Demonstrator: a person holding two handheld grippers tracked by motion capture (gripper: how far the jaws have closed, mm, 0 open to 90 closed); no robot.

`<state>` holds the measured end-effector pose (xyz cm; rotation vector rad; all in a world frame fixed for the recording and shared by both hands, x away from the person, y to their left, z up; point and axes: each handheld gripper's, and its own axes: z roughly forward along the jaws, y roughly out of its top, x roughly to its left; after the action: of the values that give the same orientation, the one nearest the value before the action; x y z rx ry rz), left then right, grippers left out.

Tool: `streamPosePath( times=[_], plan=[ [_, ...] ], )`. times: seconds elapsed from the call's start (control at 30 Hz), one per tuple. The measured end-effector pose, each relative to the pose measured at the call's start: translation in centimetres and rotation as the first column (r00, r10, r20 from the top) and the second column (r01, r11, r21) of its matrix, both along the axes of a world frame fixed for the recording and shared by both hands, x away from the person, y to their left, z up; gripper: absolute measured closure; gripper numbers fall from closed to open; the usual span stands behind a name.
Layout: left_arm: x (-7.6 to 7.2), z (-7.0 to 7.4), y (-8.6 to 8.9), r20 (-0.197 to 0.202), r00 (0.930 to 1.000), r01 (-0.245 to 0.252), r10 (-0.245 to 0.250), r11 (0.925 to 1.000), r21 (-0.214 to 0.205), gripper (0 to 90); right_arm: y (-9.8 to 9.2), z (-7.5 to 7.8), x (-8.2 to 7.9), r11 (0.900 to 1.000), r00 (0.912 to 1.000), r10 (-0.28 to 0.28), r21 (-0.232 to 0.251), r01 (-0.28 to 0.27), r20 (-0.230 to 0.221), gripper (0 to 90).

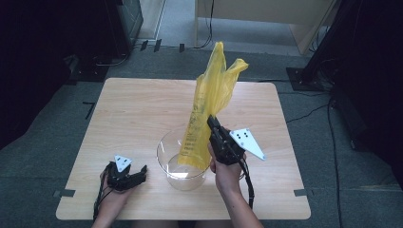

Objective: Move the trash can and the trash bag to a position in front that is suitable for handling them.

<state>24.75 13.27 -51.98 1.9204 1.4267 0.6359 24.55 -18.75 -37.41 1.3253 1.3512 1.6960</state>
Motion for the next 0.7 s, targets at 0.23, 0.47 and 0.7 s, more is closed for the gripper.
streamPosePath(
  times=[0.23, 0.47, 0.7],
  plan=[
    [0.0, 0.0, 0.0, 0.001, 1.0, 0.0, 0.0, 1.0, 0.0, 21.8, -0.5, -1.6, -1.9, 0.9971, 0.9988, 0.049, -0.059, -0.049, -0.001, 87.9],
    [0.0, 0.0, 0.0, 0.002, 1.0, -0.001, 0.001, 1.0, -0.001, 21.8, -0.6, -3.0, -2.9, 0.9858, 0.9997, 0.02, -0.167, -0.017, 0.013, 87.9],
    [0.0, 0.0, 0.0, 0.001, 1.0, 0.0, 0.0, 1.0, 0.002, 21.8, 0.5, -3.9, -3.6, 0.9355, 0.9968, -0.041, -0.348, 0.062, 0.069, 87.9]
  ],
)
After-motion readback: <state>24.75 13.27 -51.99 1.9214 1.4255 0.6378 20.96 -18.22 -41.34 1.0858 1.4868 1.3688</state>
